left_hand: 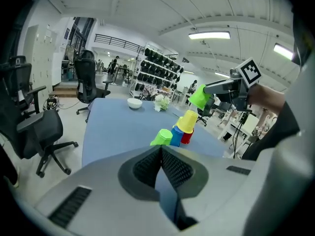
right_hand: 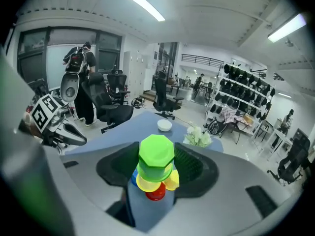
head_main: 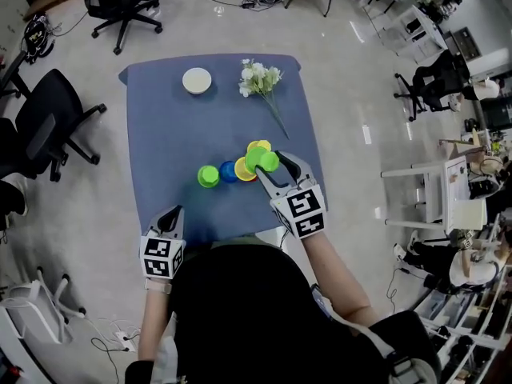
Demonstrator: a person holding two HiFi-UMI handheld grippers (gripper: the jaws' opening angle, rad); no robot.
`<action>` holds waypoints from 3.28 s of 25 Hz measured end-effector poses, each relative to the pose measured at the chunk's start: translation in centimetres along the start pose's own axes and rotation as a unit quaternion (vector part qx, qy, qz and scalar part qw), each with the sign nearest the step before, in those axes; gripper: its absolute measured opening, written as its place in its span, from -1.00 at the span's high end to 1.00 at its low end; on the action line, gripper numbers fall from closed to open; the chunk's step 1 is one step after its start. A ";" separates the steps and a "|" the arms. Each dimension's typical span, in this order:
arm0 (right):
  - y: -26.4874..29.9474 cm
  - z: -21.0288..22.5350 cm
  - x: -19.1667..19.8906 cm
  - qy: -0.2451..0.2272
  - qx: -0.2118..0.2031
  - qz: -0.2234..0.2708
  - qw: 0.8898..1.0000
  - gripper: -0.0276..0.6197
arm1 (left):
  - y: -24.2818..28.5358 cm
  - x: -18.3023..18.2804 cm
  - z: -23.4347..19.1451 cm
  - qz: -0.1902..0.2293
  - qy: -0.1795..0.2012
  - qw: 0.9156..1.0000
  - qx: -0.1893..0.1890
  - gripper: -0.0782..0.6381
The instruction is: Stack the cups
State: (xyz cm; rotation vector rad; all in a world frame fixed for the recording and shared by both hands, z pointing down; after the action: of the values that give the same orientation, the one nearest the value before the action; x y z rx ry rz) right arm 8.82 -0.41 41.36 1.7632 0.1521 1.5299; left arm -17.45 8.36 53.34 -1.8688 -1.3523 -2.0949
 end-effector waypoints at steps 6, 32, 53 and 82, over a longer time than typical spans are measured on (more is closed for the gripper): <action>1.6 -3.3 -0.1 -0.018 -0.032 -0.011 0.999 0.20 | -1.3 0.8 -0.5 0.000 -0.012 1.000 -0.010 0.75; 10.9 -7.9 5.4 -0.018 -0.016 -0.097 0.995 0.20 | -3.0 3.5 -4.3 -0.028 -0.036 0.999 -0.013 0.75; 11.1 -7.3 5.4 -0.022 -0.004 -0.128 0.992 0.19 | -2.3 3.4 -4.2 -0.032 -0.040 0.999 -0.013 0.75; 8.3 -6.5 4.0 -0.017 -0.024 -0.098 0.995 0.09 | -2.3 2.9 -3.0 -0.028 -0.035 0.999 -0.025 0.75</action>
State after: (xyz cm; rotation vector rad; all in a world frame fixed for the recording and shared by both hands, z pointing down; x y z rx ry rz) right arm 0.91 -0.86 49.47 1.6823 0.2619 1.3517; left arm -21.93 9.46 54.72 -1.9641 -1.3949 -2.1265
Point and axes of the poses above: the fingertips, and each gripper's own axes: y forward along the fingers, z to its right, x out of its underside, the point moved 7 cm from there along -y, backward along the fingers, and after that the axes turned 13 degrees about y, right-handed, at the moved point
